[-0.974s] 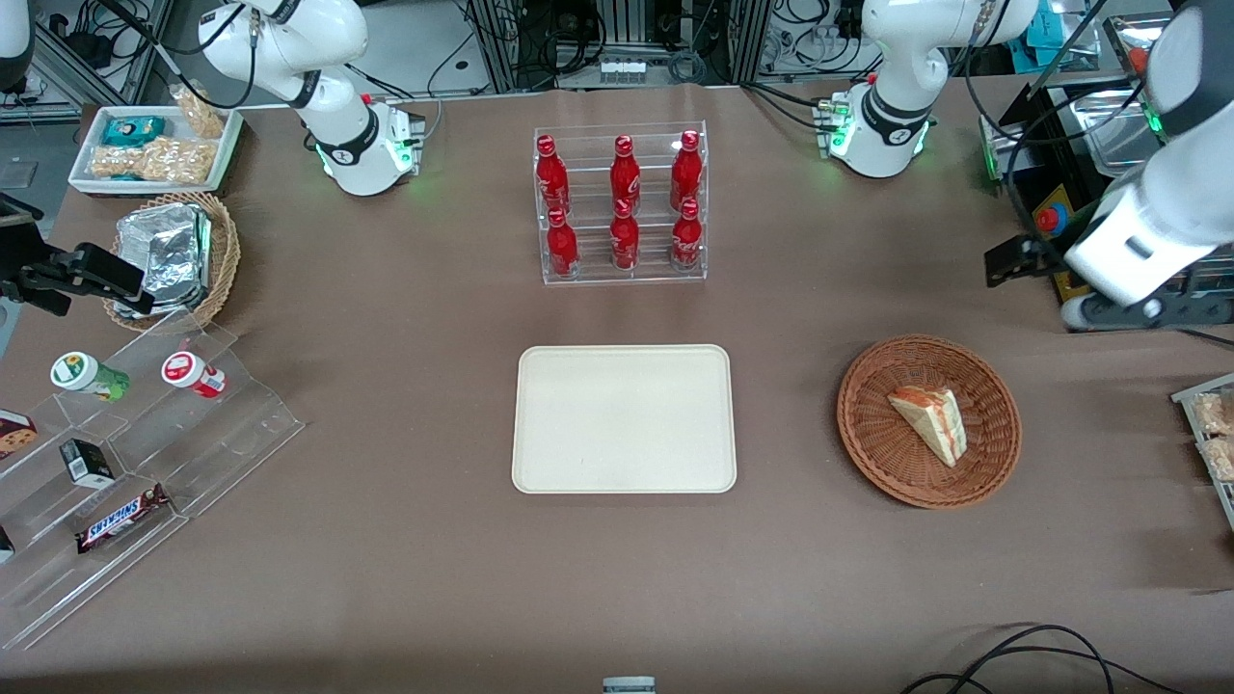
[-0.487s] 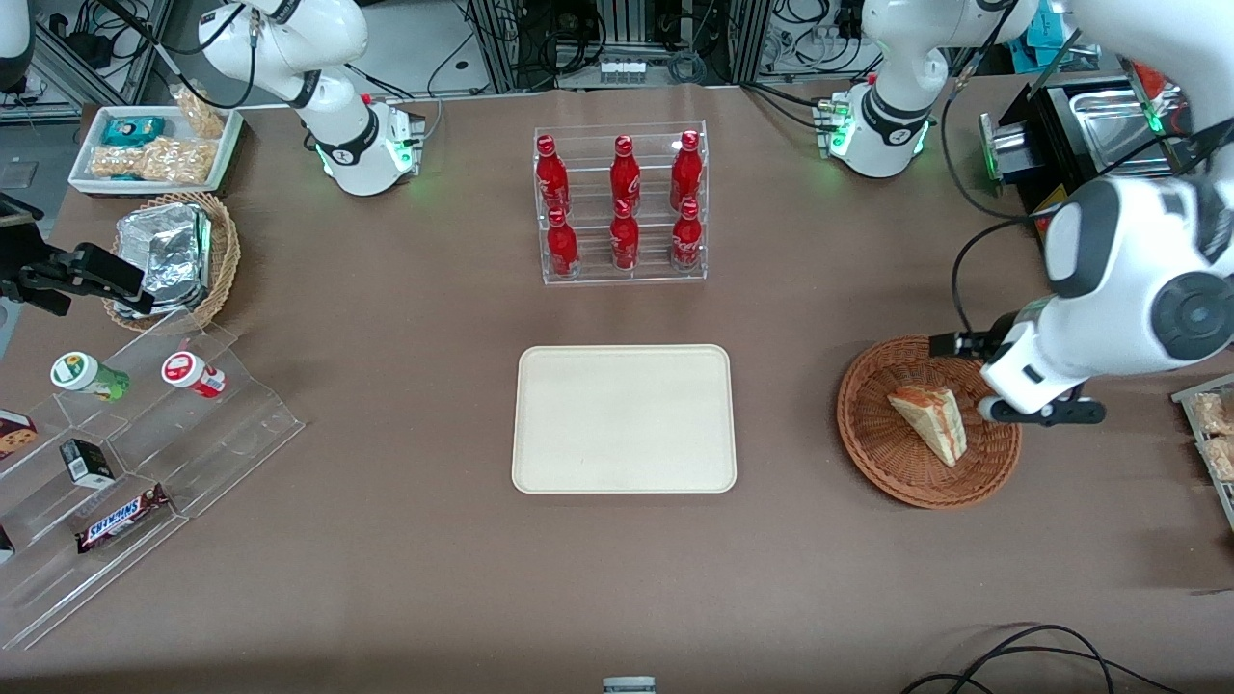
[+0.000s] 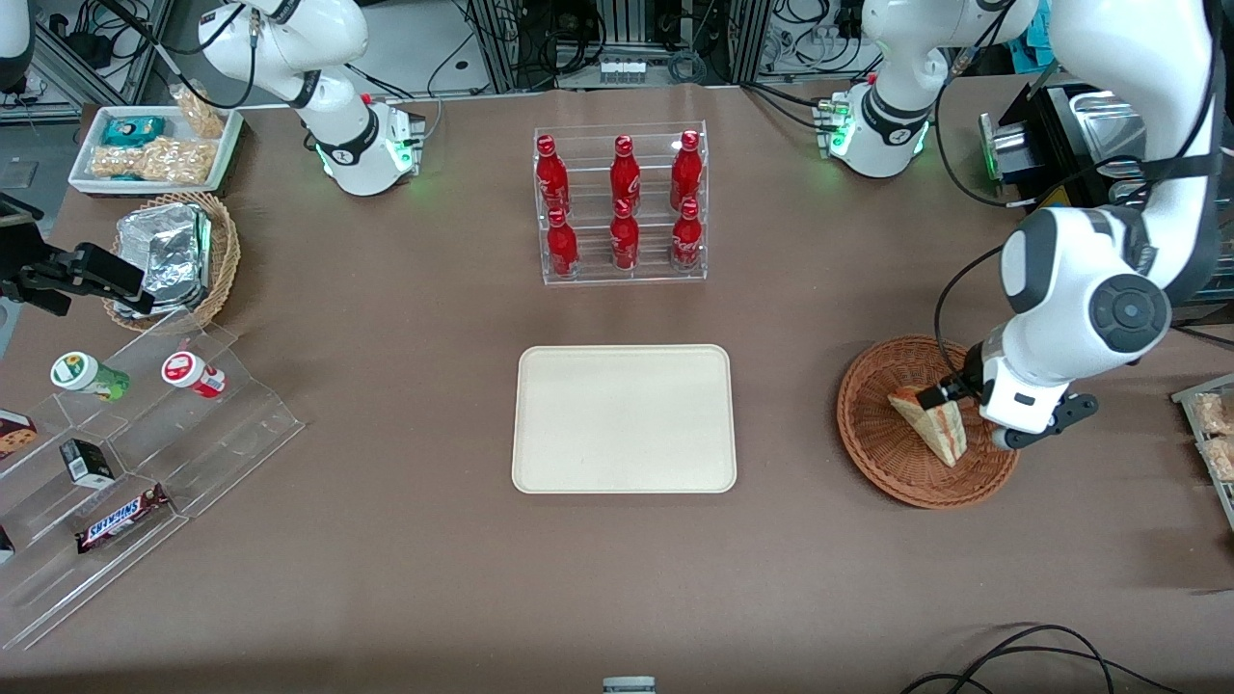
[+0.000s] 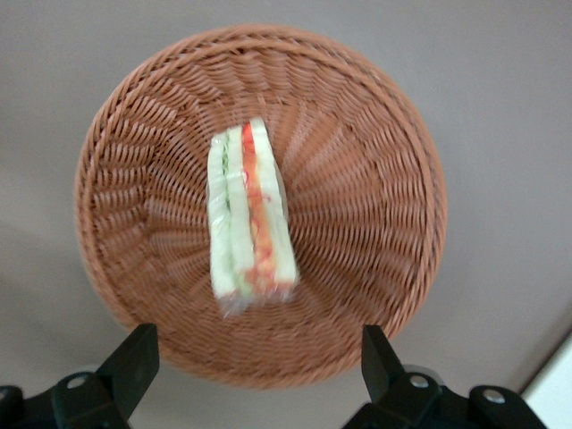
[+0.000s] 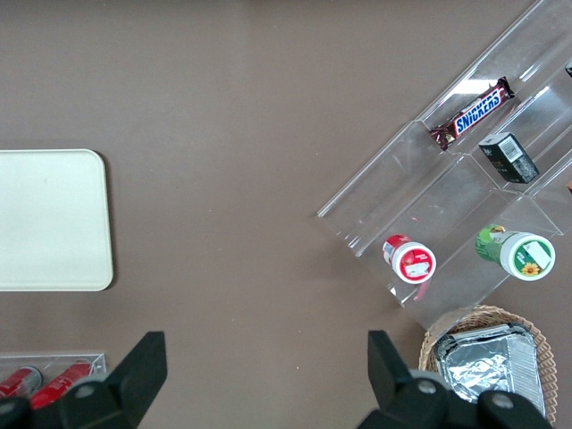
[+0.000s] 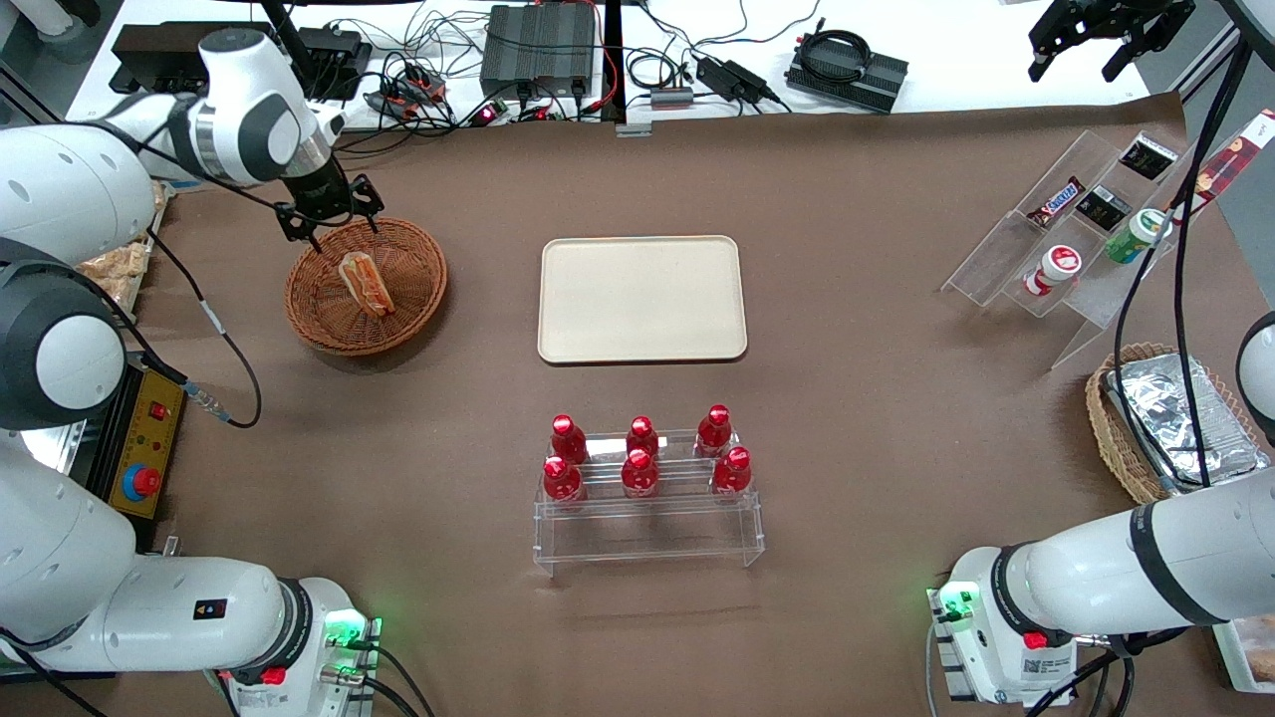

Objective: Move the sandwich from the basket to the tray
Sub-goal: 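Move the open left gripper down over the sandwich in the basket, then close the left gripper on the wrapped sandwich and lift it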

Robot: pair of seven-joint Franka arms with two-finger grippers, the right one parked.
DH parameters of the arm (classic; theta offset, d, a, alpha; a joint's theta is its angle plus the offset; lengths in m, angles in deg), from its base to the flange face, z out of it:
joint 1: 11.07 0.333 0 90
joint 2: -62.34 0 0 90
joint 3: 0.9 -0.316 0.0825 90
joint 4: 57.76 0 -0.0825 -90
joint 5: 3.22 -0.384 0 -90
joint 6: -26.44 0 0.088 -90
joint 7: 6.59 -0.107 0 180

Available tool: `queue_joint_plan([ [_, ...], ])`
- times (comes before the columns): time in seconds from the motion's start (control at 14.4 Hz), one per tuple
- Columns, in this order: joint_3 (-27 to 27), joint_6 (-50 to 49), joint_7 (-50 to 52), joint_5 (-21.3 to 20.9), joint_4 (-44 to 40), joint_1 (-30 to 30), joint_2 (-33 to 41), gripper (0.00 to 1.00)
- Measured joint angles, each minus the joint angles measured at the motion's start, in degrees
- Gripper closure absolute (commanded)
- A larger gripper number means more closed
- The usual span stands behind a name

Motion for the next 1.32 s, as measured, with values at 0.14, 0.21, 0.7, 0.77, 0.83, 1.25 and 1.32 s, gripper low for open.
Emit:
queue_joint_plan([
  [0.14,-0.03,4.9,10.05,-0.57,2.57,0.01,-1.12,0.0],
  [0.21,-0.04,5.68,12.73,-1.64,2.87,0.01,-2.1,0.0],
  [0.7,-0.38,6.15,16.11,-4.26,1.43,0.13,-6.98,0.83],
  [0.77,-0.4,6.15,16.76,-4.26,0.9,0.17,-7.87,0.9],
  [0.83,-0.41,6.15,17.25,-4.26,0.59,0.24,-8.56,0.92],
  [1.25,-0.18,-7.08,17.82,-4.26,-7.04,0.35,-8.6,0.92],
  [1.32,0.1,-11.59,17.84,-4.22,-10.01,0.27,-8.39,0.92],
])
